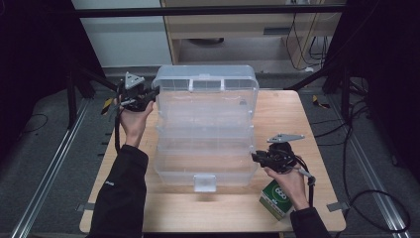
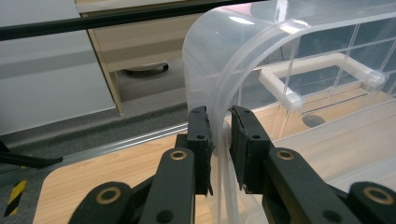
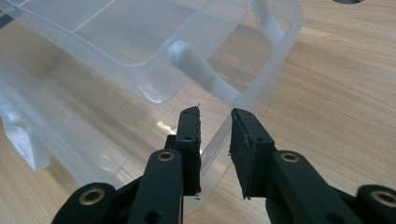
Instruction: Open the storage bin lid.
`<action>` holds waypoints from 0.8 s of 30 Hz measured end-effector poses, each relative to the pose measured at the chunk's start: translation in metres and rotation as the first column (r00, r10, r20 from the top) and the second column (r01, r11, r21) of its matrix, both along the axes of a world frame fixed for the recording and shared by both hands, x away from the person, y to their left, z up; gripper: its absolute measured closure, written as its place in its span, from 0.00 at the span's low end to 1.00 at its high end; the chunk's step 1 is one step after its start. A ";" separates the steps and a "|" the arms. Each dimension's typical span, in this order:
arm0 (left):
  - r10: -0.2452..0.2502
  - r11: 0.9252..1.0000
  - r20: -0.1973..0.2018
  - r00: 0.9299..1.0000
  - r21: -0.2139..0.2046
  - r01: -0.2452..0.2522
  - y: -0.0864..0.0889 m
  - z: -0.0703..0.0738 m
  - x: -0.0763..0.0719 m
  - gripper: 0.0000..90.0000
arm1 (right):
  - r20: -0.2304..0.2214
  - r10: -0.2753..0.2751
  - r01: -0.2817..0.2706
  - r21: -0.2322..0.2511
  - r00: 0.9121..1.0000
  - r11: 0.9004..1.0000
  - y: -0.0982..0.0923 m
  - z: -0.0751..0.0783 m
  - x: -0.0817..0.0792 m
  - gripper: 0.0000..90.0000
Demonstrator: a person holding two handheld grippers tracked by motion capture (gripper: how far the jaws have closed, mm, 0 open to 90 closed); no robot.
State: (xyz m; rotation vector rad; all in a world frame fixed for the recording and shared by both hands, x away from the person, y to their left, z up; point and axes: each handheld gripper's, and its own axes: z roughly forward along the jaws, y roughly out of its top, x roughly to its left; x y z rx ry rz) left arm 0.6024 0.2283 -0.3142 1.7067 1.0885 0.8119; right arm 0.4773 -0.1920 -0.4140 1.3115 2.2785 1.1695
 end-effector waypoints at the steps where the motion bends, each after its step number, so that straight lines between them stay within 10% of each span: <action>1: 0.002 1.000 -0.004 1.000 -0.002 -0.002 -0.001 0.000 0.002 0.87 | -0.006 -0.002 0.002 0.001 1.000 1.000 0.000 0.000 0.000 0.81; 24: 0.028 1.000 -0.058 0.998 -0.005 -0.028 -0.004 -0.005 0.036 0.86 | -0.002 -0.002 0.002 0.000 1.000 1.000 0.000 0.000 0.000 0.81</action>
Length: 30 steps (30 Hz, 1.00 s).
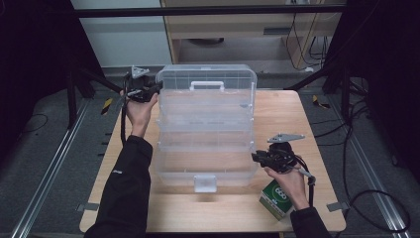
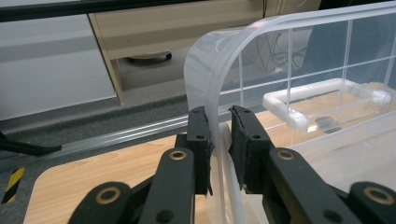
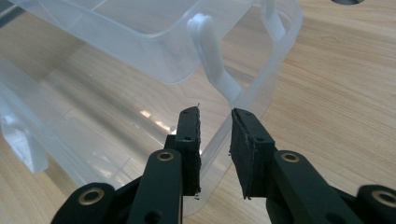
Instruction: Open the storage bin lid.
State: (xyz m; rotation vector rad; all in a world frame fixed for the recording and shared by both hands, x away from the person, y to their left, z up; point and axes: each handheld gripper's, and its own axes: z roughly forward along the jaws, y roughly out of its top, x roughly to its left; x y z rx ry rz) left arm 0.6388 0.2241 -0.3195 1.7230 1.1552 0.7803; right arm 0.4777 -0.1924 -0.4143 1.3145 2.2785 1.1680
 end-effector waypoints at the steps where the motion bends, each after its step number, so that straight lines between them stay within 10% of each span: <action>1: -0.003 1.000 -0.004 1.000 -0.005 0.003 0.001 -0.001 0.001 0.86 | 0.006 0.000 0.000 -0.008 1.000 1.000 0.000 0.000 0.000 0.81; 30: 0.043 0.999 -0.090 0.995 -0.008 -0.044 -0.005 -0.019 0.041 0.85 | 0.007 0.019 -0.018 -0.036 1.000 0.999 0.001 0.002 -0.002 0.82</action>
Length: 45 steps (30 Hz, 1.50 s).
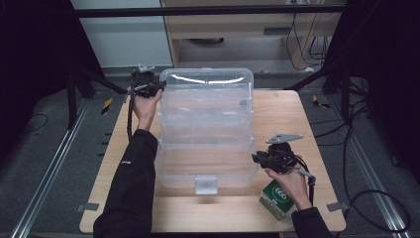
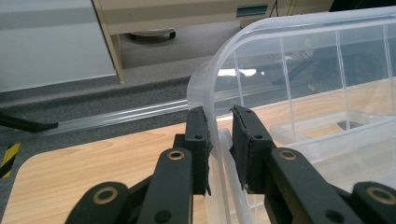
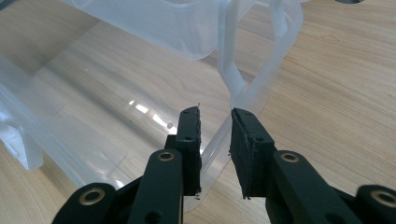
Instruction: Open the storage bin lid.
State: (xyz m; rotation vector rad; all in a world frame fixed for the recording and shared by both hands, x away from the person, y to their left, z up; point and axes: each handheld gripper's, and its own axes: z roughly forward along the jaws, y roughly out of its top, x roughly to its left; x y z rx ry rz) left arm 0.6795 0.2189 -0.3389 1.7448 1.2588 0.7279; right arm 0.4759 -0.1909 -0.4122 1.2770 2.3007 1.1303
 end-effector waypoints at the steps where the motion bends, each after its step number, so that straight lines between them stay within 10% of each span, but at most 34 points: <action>1: 0.002 1.000 -0.002 1.000 -0.002 -0.002 0.000 -0.001 0.001 0.85 | -0.004 -0.004 0.004 0.003 1.000 1.000 0.000 0.000 0.000 0.81; 28: -0.013 1.000 0.003 1.000 0.016 0.013 0.007 0.003 0.002 0.91 | 0.003 0.006 -0.006 0.004 1.000 1.000 0.000 -0.001 -0.001 0.80; 36: -0.017 1.000 0.001 1.000 0.009 0.017 0.028 0.011 -0.028 0.82 | -0.001 0.001 -0.001 0.005 1.000 1.000 0.001 -0.001 -0.001 0.80; 45: -0.115 0.993 -0.003 0.993 -0.013 0.115 0.043 0.001 -0.093 0.70 | -0.003 0.003 -0.003 0.003 1.000 1.000 0.001 0.000 -0.001 0.80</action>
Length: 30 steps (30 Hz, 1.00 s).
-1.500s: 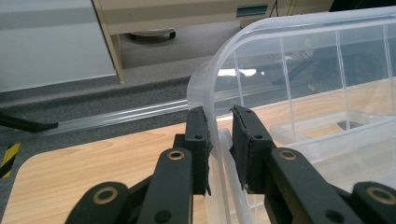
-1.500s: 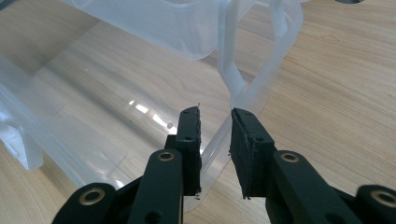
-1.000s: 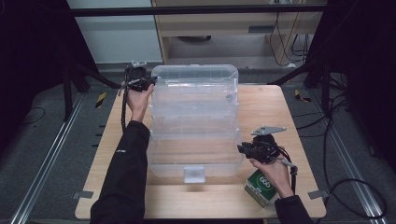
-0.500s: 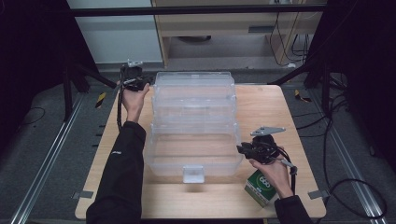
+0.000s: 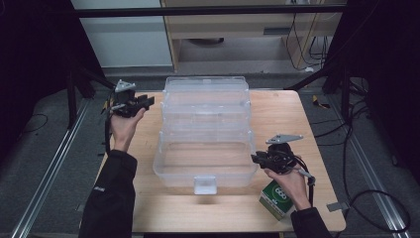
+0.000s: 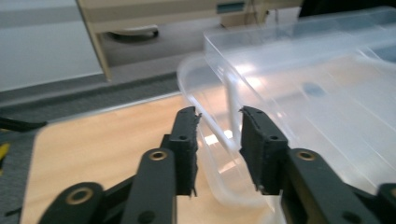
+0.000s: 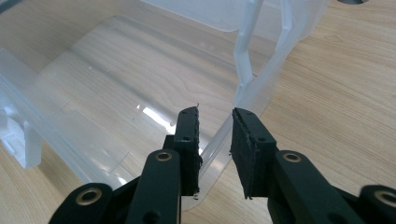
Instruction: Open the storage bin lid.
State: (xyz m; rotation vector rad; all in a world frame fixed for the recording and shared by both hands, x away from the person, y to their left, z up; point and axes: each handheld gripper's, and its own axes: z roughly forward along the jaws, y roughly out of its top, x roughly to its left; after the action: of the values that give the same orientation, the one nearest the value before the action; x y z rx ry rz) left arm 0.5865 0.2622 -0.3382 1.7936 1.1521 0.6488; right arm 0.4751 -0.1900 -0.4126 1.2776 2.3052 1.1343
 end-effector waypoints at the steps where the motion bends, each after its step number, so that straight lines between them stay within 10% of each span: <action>1: -0.017 1.000 -0.011 1.000 0.016 0.017 0.001 -0.004 -0.008 0.69 | 0.003 0.002 -0.002 -0.002 1.000 1.000 0.000 0.000 0.000 0.80; 14: -0.062 0.997 -0.049 0.997 0.030 0.064 0.012 -0.038 -0.080 0.57 | -0.007 -0.001 0.001 -0.011 1.000 1.000 0.001 0.001 0.001 0.80; 30: -0.159 0.984 -0.145 0.977 0.059 0.168 -0.010 -0.075 -0.113 0.63 | -0.008 -0.012 0.012 -0.022 1.000 1.000 0.003 0.001 0.000 0.79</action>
State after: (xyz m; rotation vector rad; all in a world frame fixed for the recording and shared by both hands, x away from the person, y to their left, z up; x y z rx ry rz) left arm 0.4737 0.2523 -0.4136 1.9967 1.0701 0.4780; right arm 0.4756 -0.1869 -0.4118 1.2880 2.3063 1.0984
